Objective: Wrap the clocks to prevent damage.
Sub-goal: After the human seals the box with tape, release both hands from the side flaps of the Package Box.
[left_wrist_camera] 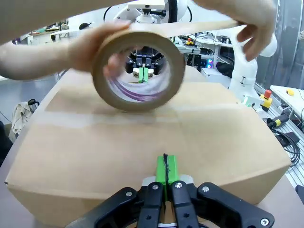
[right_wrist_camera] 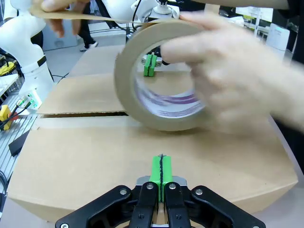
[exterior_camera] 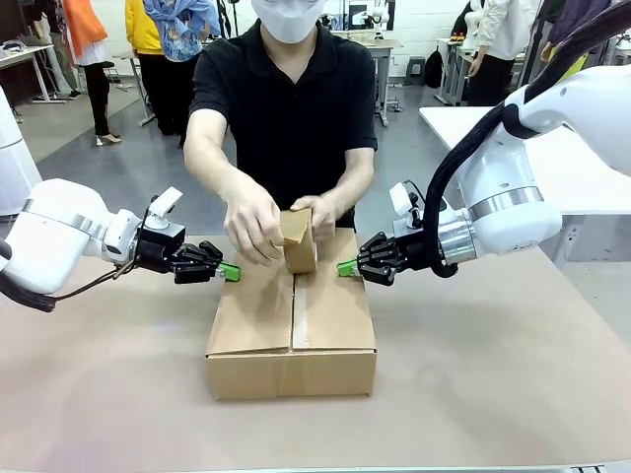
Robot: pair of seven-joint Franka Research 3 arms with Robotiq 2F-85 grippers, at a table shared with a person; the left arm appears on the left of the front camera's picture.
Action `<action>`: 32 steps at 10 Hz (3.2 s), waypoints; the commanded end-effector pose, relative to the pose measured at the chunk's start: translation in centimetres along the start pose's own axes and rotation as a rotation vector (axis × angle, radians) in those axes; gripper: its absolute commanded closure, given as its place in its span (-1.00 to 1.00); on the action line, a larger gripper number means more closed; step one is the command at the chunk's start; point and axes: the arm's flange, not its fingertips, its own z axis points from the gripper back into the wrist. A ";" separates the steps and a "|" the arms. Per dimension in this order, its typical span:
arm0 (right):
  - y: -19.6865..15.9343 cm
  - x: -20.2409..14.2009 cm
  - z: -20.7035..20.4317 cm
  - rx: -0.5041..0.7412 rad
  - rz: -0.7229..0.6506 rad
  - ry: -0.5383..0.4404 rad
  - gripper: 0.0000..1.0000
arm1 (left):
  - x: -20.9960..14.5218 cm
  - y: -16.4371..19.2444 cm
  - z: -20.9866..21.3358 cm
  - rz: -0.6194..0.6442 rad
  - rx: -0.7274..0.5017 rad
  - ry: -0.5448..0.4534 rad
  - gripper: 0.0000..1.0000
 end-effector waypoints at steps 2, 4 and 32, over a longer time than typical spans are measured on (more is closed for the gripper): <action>0.0 -0.2 -0.2 -0.008 -0.018 0.003 0.98 | -0.1 0.0 -0.1 0.001 0.000 0.002 0.98; 0.0 -0.2 -0.2 -0.008 -0.018 0.003 0.98 | -0.1 0.0 -0.1 0.001 0.000 0.002 0.98; 0.0 -0.2 -0.2 -0.008 -0.018 0.003 0.98 | -0.1 0.0 -0.1 0.001 0.000 0.002 0.98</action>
